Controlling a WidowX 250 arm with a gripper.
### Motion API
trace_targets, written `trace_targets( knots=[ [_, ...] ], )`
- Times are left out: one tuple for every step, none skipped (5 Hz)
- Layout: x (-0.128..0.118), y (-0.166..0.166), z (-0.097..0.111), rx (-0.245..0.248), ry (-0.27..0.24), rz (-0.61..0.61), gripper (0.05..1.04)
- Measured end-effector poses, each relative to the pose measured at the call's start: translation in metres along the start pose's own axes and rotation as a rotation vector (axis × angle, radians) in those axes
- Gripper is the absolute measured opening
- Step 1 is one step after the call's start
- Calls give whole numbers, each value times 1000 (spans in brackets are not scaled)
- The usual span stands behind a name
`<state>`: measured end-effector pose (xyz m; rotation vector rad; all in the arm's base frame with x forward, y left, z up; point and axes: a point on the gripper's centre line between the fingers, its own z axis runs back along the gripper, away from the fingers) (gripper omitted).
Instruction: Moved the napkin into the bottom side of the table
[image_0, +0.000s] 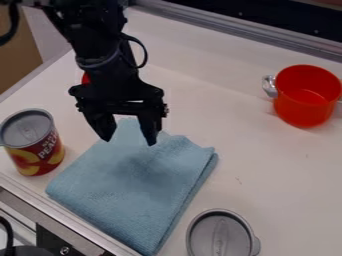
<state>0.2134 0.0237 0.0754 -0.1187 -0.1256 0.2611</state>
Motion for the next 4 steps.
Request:
trace_targets(
  knots=[
    [20, -19, -10, 5, 8, -2, 999],
    [36, -43, -15, 24, -30, -61, 999],
    [48, -66, -19, 79, -73, -95, 999],
    [61, -83, -11, 63, -59, -90, 999]
  ],
)
